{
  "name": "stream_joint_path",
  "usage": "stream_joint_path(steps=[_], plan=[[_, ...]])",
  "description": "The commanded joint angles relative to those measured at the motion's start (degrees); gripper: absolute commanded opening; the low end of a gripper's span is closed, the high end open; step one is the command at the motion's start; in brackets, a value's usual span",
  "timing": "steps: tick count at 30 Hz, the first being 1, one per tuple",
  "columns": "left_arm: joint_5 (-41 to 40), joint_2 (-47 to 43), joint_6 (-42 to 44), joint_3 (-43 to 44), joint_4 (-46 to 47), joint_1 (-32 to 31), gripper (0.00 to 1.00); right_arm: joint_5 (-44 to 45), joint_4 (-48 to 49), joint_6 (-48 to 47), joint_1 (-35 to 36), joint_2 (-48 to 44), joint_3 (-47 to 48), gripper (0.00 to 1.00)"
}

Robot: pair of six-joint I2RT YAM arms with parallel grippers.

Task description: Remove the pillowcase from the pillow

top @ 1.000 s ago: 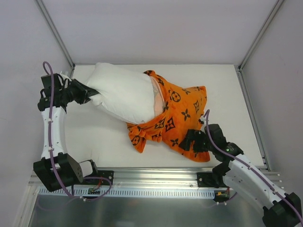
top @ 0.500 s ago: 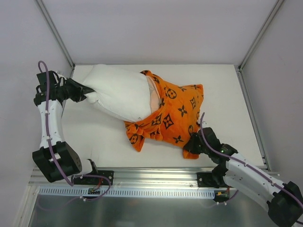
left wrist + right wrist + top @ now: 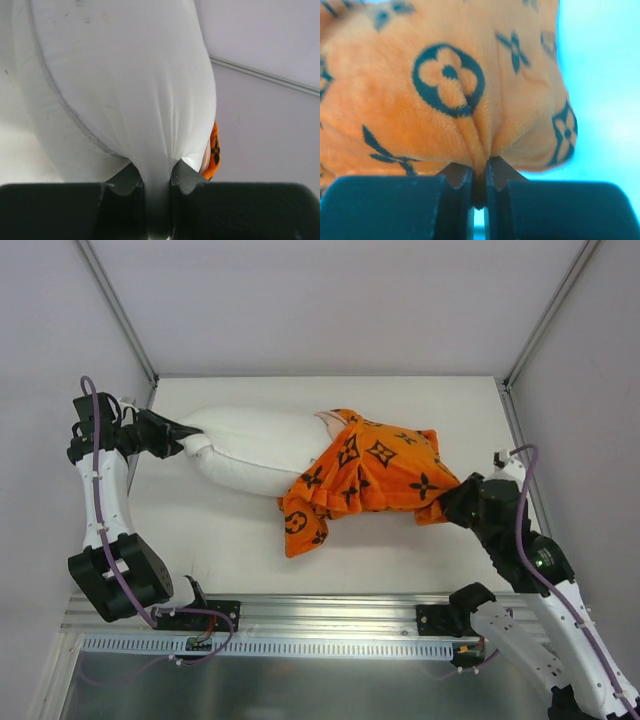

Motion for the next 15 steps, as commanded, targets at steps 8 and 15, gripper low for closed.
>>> stream_joint_path(steps=[8,15], plan=[[-4.25,-0.5,-4.13,1.5,12.3,9.99,0.0,17.16,-9.05,-15.24,-24.5,6.69,4.59,0.11],[-2.93,-1.47,-4.13,0.35,13.44,9.9,0.0,-3.37,-3.25,-11.19,-35.71,9.34,-6.87,0.01]])
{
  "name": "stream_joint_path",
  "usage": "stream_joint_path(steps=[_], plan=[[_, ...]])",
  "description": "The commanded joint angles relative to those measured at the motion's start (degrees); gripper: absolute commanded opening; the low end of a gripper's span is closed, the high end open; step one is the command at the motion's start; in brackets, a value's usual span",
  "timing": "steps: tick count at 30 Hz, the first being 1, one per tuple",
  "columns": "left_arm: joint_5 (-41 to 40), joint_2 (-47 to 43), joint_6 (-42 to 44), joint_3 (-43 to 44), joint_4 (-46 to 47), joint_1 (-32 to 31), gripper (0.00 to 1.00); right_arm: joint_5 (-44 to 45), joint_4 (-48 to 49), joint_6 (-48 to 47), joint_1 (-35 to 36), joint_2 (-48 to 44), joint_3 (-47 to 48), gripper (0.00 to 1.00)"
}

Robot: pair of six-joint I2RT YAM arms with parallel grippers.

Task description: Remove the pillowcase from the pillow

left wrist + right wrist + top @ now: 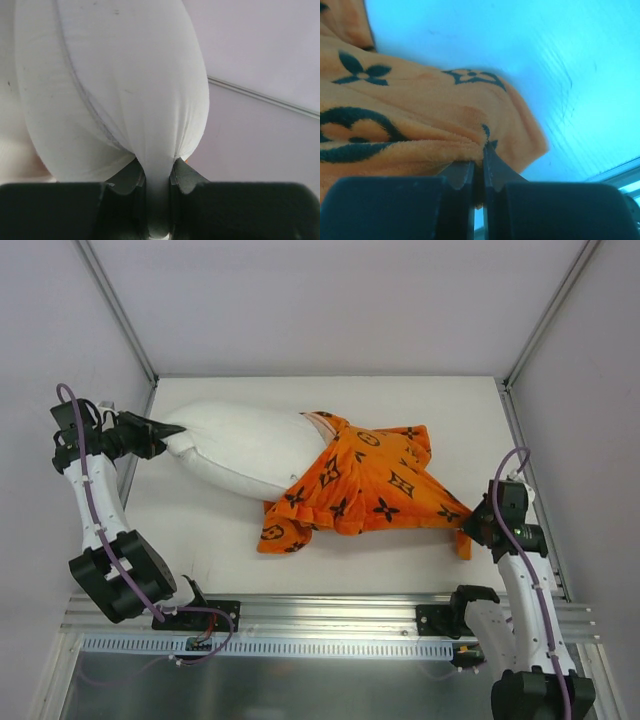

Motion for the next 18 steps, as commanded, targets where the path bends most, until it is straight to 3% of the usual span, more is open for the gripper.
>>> stream_joint_path(steps=[1,6,10,13,17,18], plan=[[-8.65,-1.75,-1.42,0.76,11.3,2.88,0.0,2.64,-1.0,-0.21,-3.32,-2.0,0.38,0.01],[-9.71,-2.72,-1.07,0.24,11.3,2.97,0.0,3.34,-3.63,-1.36,-3.32,-2.8,5.57,0.02],[-10.59,-3.25,-0.81,0.06,11.22,2.88,0.0,12.56,-5.92,-1.18,-5.07,-6.48,6.72,0.01],[-10.42,-2.73,-0.89,0.67,11.22,2.97,0.0,14.5,-8.73,-2.14,-12.35,-7.37,9.96,0.01],[-8.93,-1.58,-1.6,1.46,11.22,3.93,0.0,5.02,-9.87,-3.39,-30.0,-4.13,17.16,0.01],[-8.92,-1.49,-1.51,1.47,11.3,4.11,0.0,4.14,-9.88,-3.12,-30.3,-3.6,17.87,0.01]])
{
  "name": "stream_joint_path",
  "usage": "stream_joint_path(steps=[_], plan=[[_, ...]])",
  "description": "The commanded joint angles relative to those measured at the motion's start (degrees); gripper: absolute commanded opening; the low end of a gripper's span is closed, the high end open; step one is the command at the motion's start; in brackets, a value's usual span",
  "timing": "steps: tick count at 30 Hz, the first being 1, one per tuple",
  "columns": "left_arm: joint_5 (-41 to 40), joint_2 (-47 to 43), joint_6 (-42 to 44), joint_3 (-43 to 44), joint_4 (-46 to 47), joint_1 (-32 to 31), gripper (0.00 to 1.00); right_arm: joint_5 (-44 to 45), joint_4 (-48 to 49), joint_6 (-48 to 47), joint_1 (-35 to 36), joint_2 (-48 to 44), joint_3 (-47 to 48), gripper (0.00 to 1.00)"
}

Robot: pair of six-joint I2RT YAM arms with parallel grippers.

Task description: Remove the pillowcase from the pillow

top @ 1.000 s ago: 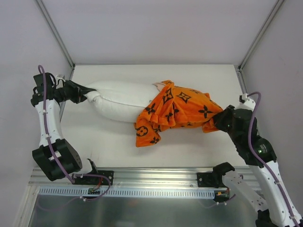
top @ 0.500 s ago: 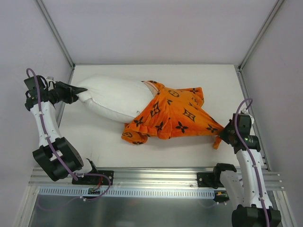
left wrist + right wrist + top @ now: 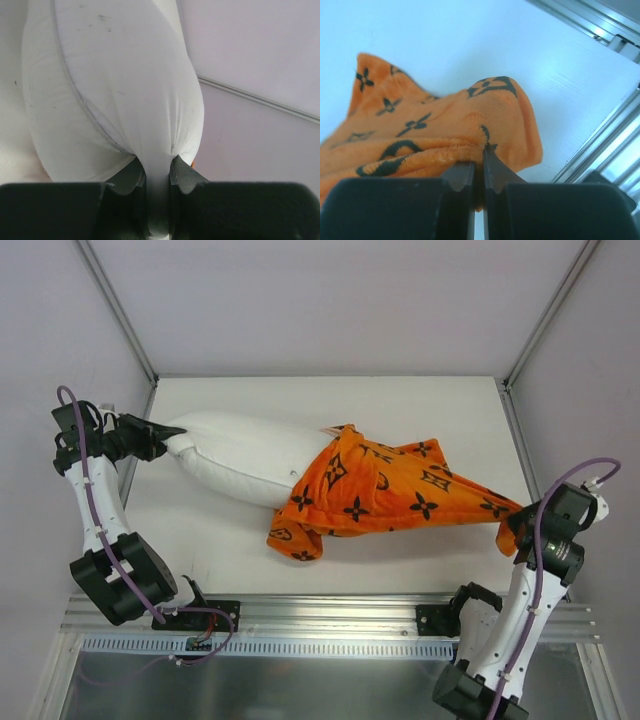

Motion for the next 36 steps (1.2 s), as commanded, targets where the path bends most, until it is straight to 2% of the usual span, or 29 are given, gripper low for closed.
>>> stream_joint_path(steps=[1,4,8,9,10,12,13,15,16,17,19,23,24,25,28,29,31,33,36], plan=[[-7.11,-0.69,-1.44,2.6,11.04,4.29,0.0,5.87,-0.44,-1.09,-7.11,1.87,5.79,0.01],[-7.9,-1.21,-1.01,2.08,11.04,4.55,0.0,-2.11,2.46,-0.55,-7.38,1.0,4.84,0.01],[-9.22,-2.7,0.66,0.06,11.13,4.55,0.0,-5.75,5.01,-2.3,-7.29,-1.29,1.58,0.01],[-9.04,-3.49,1.01,-0.21,11.22,4.55,0.0,-10.11,5.62,-3.09,-7.2,-1.55,0.45,0.01],[-8.87,-3.85,2.06,-0.56,11.13,4.38,0.11,-12.06,6.24,-3.97,-6.51,-1.73,0.0,0.01],[-8.34,-4.9,4.08,-0.04,11.13,3.85,0.38,-18.72,7.91,-3.98,-5.54,-2.08,-0.79,0.1],[-8.16,-5.34,4.88,0.4,11.13,3.5,0.68,-20.42,9.05,-3.98,-3.79,-2.17,-0.88,0.31],[-8.6,-7.01,7.16,2.15,11.13,2.28,0.9,-22.63,9.32,-3.98,0.5,-1.82,-0.01,0.58],[-9.04,-7.71,7.87,2.69,11.13,1.92,0.99,-22.37,8.97,-4.07,2.18,-1.64,0.52,0.68],[-9.74,-9.02,8.74,3.04,11.04,1.66,0.99,-20.89,8.19,-4.5,4.29,-1.38,0.96,0.8],[-14.3,-10.17,9.28,3.57,10.26,1.13,0.99,-18.34,6.34,-5.21,10.88,-0.24,2.63,0.88],[-20.46,-11.05,11.55,3.04,8.06,0.51,0.99,-7.62,1.5,-5.21,24.75,3.8,6.41,0.92],[-21.86,-11.06,12.17,3.13,6.75,-1.49,0.99,-6.21,0.8,-4.86,26.18,4.5,7.28,0.93],[-26.48,-10.71,13.4,3.65,5.43,-3.25,0.99,-2.8,0.79,-3.9,28.54,5.9,7.46,0.93],[-37.22,-9.74,18.32,7.61,0.59,-9.83,0.99,-0.84,2.54,-2.05,34.27,8.46,7.38,0.95],[-41.52,-9.65,18.77,8.83,-1.42,-10.21,0.99,-0.92,2.99,-1.0,36.54,10.9,7.47,0.95],[-44.36,-9.39,19.21,10.15,-3.1,-10.21,0.99,-2.58,5.88,-0.11,39.02,13.38,7.12,0.96],[-46.22,-9.39,20.26,11.74,-4.6,-10.21,0.99,-2.86,8.43,0.42,45.15,17.5,7.2,0.95],[-42.02,-7.99,23.86,14.02,-5.65,-12.22,0.99,1.36,8.7,0.5,56.23,25.93,10.79,0.95]])
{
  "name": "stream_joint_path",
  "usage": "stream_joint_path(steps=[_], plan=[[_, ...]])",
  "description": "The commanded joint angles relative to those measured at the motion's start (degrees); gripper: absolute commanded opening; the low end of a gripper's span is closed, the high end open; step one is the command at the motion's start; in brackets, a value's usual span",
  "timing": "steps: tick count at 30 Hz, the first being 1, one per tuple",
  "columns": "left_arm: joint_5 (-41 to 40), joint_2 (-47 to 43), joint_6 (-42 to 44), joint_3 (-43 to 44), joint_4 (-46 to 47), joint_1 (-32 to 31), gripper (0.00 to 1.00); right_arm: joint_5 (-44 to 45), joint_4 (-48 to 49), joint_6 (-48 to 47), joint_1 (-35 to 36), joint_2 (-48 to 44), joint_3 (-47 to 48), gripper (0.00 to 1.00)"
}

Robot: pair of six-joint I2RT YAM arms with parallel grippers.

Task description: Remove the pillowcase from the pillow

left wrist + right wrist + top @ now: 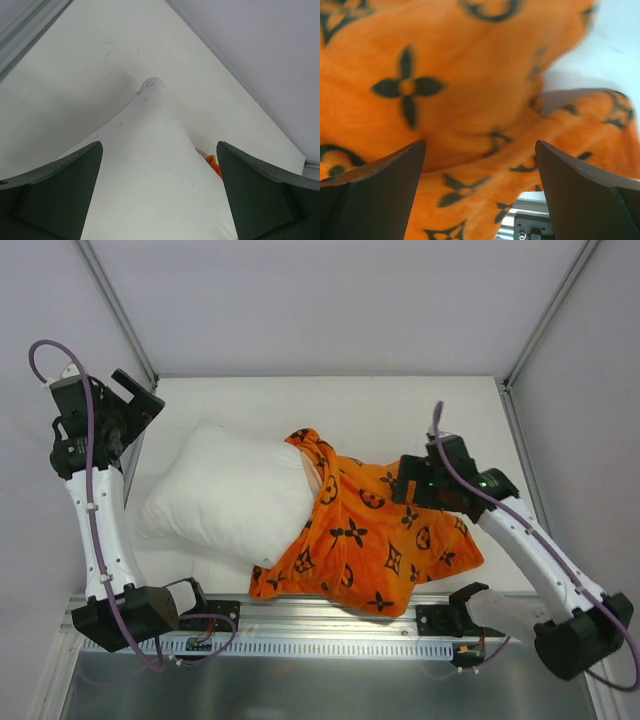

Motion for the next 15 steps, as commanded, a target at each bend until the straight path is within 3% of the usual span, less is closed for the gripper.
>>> stream_joint_path(steps=[1,4,5,6,7,8,9,15], plan=[[-0.11,3.44,6.75,4.93,-3.58,-2.98,0.99,4.48,3.24,1.55,9.69,7.91,5.25,0.95],[3.07,7.93,8.25,8.19,-7.63,-12.11,0.99,4.51,6.31,2.69,15.41,15.22,7.63,0.84],[2.81,8.82,8.43,8.19,-7.8,-18.23,0.99,3.62,7.8,3.04,15.86,16.36,7.55,0.73],[2.03,9.87,8.61,8.45,-8.24,-20.9,0.99,2.83,10.07,4.01,16.04,17.94,6.85,0.44],[0.8,12.93,8.87,8.89,-9.03,-24.14,0.99,3.09,10.53,4.36,16.04,18.48,6.67,0.32],[-1.56,14.7,8.26,10.46,-10.95,-28.01,0.99,3.61,10.97,4.89,16.39,18.83,6.32,0.09],[-2.02,17.59,7.91,10.74,-11.14,-29.26,0.99,4.31,10.89,5.07,16.65,18.75,6.31,0.02],[-8.35,28.24,4.04,14.35,-13.87,-33.22,0.97,7.83,11.24,5.77,17.53,15.76,4.3,0.01]])
